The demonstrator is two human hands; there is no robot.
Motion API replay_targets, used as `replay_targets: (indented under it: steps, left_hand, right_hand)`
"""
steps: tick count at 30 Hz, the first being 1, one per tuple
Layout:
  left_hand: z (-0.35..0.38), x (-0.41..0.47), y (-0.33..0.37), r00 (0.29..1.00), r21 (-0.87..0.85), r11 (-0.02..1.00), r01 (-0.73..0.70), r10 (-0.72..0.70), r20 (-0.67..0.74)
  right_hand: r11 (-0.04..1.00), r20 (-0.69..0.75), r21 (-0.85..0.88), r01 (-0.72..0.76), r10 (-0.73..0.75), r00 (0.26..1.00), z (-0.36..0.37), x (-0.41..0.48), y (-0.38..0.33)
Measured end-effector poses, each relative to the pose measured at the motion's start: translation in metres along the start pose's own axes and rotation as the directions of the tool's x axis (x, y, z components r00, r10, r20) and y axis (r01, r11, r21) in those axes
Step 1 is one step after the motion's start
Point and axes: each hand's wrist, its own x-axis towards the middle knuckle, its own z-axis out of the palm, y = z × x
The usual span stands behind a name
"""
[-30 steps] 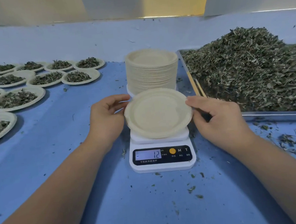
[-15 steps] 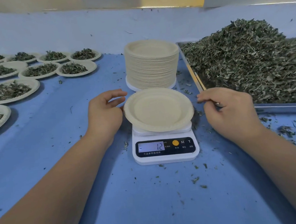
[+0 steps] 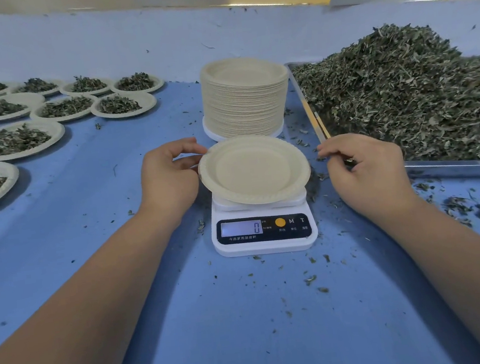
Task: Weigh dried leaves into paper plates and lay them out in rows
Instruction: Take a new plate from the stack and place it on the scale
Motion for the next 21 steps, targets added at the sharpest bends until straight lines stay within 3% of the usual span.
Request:
replay_targets:
  steps: [14,17,21]
  left_hand:
    - [-0.003,0.004,-0.004,0.992,-0.028,0.998,0.053,-0.056,-0.111]
    - [-0.002,-0.004,0.010,0.990,0.097,0.987,-0.125,0.132,-0.059]
    - [0.010,-0.016,0.034,0.945,0.122,0.937,-0.327,0.320,0.068]
  right_hand:
    - [1.000,-0.013,0.017,0.016,-0.016,1.000,0.002,0.000,0.002]
    - [1.000,-0.019,0.004,0.013,-0.013,1.000,0.003,0.000,0.003]
    - [1.000,-0.021,0.006,0.000,0.001,1.000,0.006,0.003,0.000]
